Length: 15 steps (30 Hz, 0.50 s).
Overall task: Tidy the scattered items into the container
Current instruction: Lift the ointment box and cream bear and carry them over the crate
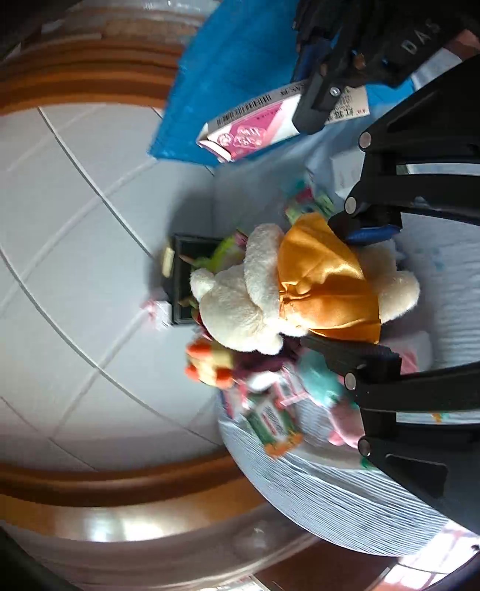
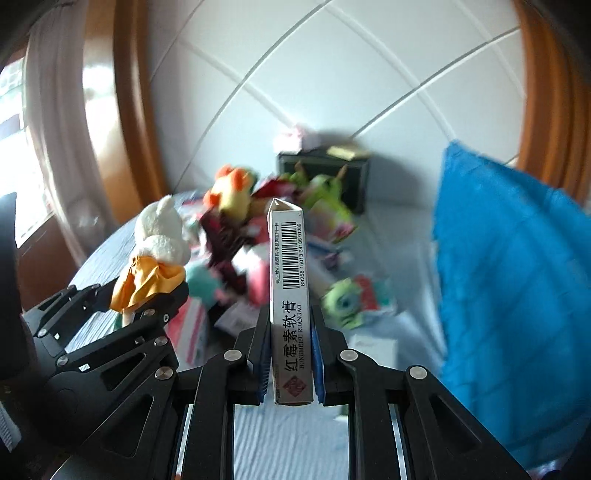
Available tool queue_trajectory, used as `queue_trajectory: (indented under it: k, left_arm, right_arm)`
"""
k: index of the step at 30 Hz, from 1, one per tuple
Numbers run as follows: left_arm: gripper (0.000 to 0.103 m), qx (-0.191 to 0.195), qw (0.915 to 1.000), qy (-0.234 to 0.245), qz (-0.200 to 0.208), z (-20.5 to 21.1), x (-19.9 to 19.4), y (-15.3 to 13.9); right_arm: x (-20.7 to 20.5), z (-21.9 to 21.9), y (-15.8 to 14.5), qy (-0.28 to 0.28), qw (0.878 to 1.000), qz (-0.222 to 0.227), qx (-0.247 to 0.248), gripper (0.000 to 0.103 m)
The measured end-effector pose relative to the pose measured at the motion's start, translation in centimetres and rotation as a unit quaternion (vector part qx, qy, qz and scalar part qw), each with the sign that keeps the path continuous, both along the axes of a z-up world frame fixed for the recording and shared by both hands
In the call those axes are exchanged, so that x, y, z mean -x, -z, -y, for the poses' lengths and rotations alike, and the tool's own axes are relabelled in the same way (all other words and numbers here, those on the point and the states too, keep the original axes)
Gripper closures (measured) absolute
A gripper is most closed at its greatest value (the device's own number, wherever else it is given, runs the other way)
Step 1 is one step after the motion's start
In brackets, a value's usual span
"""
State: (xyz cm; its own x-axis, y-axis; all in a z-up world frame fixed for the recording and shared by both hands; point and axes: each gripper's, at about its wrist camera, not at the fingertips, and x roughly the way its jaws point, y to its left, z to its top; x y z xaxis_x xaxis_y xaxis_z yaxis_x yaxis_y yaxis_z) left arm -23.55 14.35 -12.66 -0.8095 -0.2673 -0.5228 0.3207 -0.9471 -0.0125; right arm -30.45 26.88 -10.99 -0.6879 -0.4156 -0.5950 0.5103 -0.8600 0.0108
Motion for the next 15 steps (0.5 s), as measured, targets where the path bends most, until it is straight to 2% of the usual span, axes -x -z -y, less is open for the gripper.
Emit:
queue_trajectory:
  k: [6, 11, 13, 15]
  left_arm:
    - [0.061, 0.013, 0.9972, 0.051, -0.052, -5.2, 1.6, -4.6]
    - [0.061, 0.014, 0.9908, 0.095, -0.096, -12.6, 4.0, -8.8]
    - [0.061, 0.011, 0.9884, 0.114, -0.1, -16.4, 5.4, -10.0]
    - [0.061, 0.008, 0.9879, 0.129, -0.086, -19.9, 6.9, -10.7]
  right_arm:
    - [-0.2, -6.1, -5.3, 0.048, 0.996, -0.063, 0.037, 0.085]
    - [0.7, -13.3, -8.8, 0.086, 0.99, -0.101, 0.047, 0.085]
    - [1.5, -16.8, -9.7, 0.106, 0.987, -0.109, 0.043, 0.085]
    - [2.5, -20.2, -10.0, 0.124, 0.986, -0.107, 0.026, 0.085]
